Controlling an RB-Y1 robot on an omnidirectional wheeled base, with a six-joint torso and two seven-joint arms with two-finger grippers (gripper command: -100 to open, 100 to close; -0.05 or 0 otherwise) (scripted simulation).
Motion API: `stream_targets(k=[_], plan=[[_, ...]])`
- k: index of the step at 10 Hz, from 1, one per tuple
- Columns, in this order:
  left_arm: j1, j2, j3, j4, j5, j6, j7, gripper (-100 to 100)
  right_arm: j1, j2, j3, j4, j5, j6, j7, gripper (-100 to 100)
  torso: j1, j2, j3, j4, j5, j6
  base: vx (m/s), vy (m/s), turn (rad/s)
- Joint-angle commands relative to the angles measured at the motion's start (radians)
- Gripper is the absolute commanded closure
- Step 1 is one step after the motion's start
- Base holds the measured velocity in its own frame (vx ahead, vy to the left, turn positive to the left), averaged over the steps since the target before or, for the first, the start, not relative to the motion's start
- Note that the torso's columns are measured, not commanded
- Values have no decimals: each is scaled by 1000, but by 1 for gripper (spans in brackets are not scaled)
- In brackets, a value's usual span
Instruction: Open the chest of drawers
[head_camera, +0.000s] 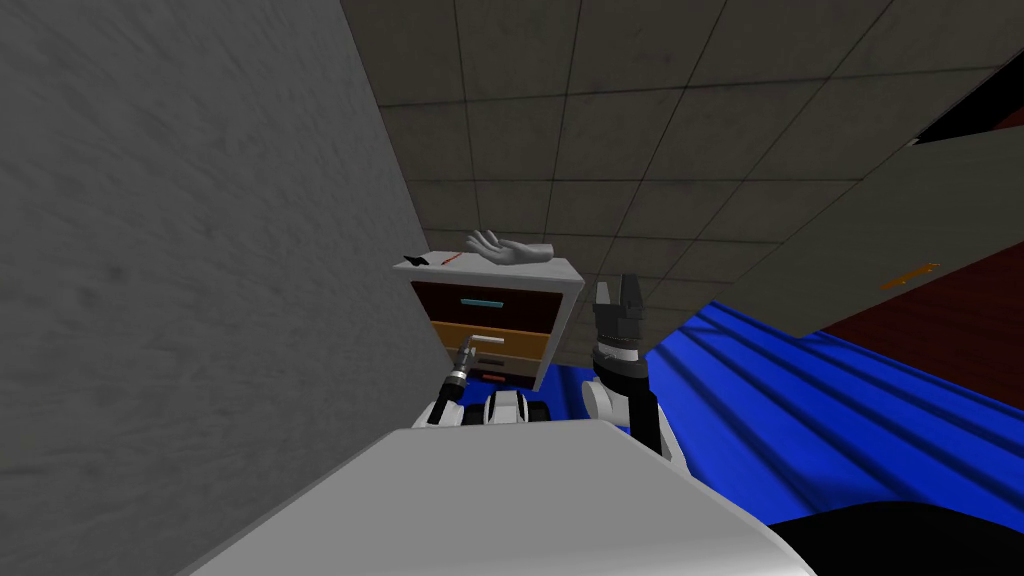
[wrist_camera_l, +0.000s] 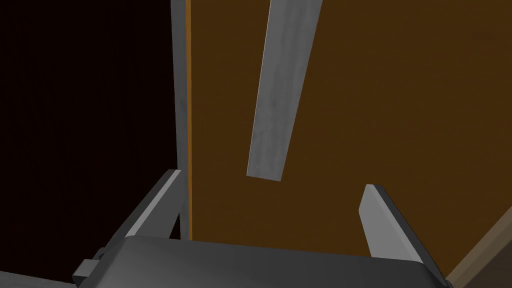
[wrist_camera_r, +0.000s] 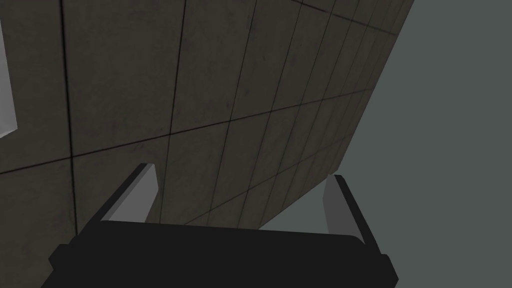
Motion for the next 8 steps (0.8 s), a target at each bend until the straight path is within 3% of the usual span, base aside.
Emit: stream_targets(k=[1,2,3,4,5,6,8], plan=[[-6,-46,2,10,0,2,0,-100,0,0,0,0,0,0,0,0,1,2,2,1,0,0,8,-2,0],[-7,-73,2,11,1,4,0,-100,0,0,0,0,0,0,0,0,1,2,2,1,0,0,-5,1,-1],[-1,-55,1,-1,0,8,1,-100,0,0,0,0,0,0,0,0,1,0,0,0,0,0,0,0,0],[-21,-60,7,-11,2,37,-1,-100,0,0,0,0,0,0,0,0,0,-2,-1,0,0,0,64,-8,4],[-16,-58,6,-3,2,22,1,-100,0,0,0,0,0,0,0,0,0,-7,-4,-1,0,0,42,-5,0],[-18,-58,6,-3,2,26,1,100,0,0,0,0,0,0,0,0,0,-5,-3,-2,0,0,5,-1,0],[-14,-56,1,-19,1,35,2,100,0,0,0,0,0,0,0,0,1,5,3,1,0,-1,-132,17,25]])
